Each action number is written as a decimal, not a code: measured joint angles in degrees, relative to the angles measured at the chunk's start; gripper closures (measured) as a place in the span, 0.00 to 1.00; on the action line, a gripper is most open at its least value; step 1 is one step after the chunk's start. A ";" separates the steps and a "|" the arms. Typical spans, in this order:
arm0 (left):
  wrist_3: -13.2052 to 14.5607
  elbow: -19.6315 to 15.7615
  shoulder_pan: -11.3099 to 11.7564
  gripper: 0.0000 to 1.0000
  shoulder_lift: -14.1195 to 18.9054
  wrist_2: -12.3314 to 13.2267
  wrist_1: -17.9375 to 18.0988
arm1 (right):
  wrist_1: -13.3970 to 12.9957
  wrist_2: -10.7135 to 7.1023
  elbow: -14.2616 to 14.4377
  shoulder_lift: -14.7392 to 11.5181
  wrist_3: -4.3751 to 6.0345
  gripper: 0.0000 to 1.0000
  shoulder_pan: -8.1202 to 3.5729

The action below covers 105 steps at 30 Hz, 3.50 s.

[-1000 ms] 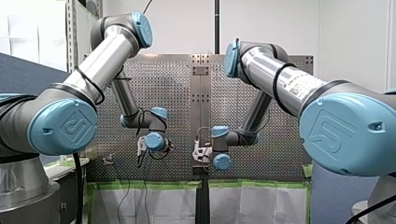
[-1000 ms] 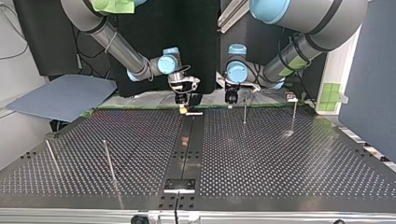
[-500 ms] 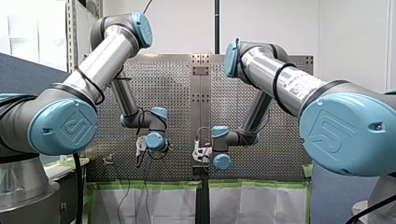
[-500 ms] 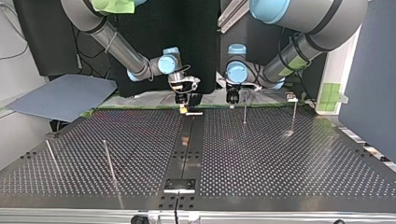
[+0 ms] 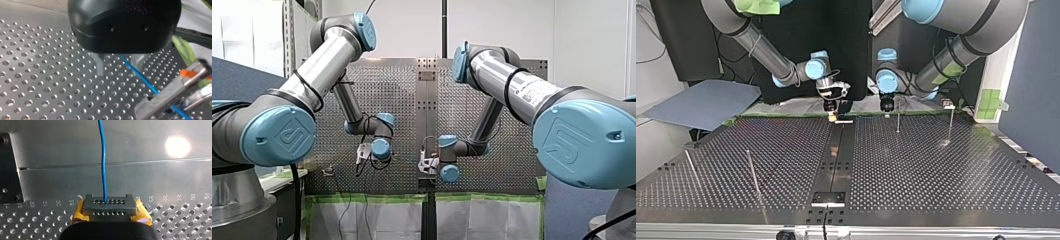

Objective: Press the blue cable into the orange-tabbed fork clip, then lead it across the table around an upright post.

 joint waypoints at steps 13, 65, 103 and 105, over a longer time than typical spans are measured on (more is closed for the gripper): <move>-1.11 0.41 -0.76 0.25 0.00 2.12 -0.34 | 0.02 0.00 -0.02 -0.01 -0.06 1.00 0.14; -4.15 6.82 -1.85 0.98 -5.72 -1.71 -2.18 | 0.89 -1.23 -0.05 -0.03 -0.15 1.00 0.25; -2.36 5.52 -8.66 0.98 8.27 -3.65 -10.39 | 12.75 1.95 -0.83 -13.88 -2.57 1.00 0.87; -2.47 5.51 -8.87 0.98 9.30 -3.66 -10.59 | 12.87 1.92 -0.84 -14.91 -2.50 1.00 0.67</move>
